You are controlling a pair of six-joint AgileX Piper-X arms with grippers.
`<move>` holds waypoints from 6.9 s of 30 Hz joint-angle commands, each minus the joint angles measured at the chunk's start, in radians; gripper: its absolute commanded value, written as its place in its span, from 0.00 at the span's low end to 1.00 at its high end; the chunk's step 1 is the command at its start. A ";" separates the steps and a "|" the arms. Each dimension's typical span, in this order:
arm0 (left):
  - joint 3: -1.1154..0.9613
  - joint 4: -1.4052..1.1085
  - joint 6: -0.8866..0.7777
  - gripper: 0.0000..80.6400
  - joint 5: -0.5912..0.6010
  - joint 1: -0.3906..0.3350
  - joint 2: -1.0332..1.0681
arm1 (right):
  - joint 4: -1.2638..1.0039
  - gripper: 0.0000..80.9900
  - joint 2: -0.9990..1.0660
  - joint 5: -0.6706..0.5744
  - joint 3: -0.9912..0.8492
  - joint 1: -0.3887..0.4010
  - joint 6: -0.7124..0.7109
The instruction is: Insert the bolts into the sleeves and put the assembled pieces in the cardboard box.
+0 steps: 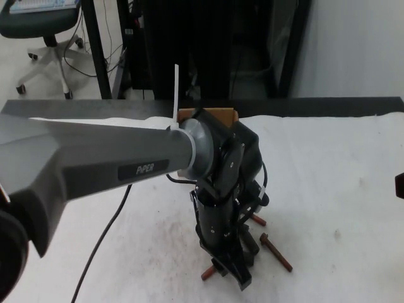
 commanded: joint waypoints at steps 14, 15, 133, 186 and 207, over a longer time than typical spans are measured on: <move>-0.007 -0.055 0.008 0.48 -0.012 -0.003 0.001 | -0.006 0.01 -0.009 -0.015 -0.002 0.002 -0.002; -0.007 -0.052 0.008 0.47 -0.012 -0.003 0.001 | -0.006 0.01 -0.009 -0.015 -0.002 0.002 -0.002; 0.599 -0.259 -0.194 0.00 0.173 0.456 -1.176 | -0.242 0.37 1.066 0.224 -0.258 0.592 -0.905; 0.599 -1.469 -0.861 0.00 0.756 0.459 -0.981 | -1.030 0.00 0.524 -0.494 -0.243 0.572 0.091; 0.599 -1.433 -0.838 0.00 0.824 0.520 -0.981 | -1.046 0.00 0.524 -0.555 -0.243 0.572 0.091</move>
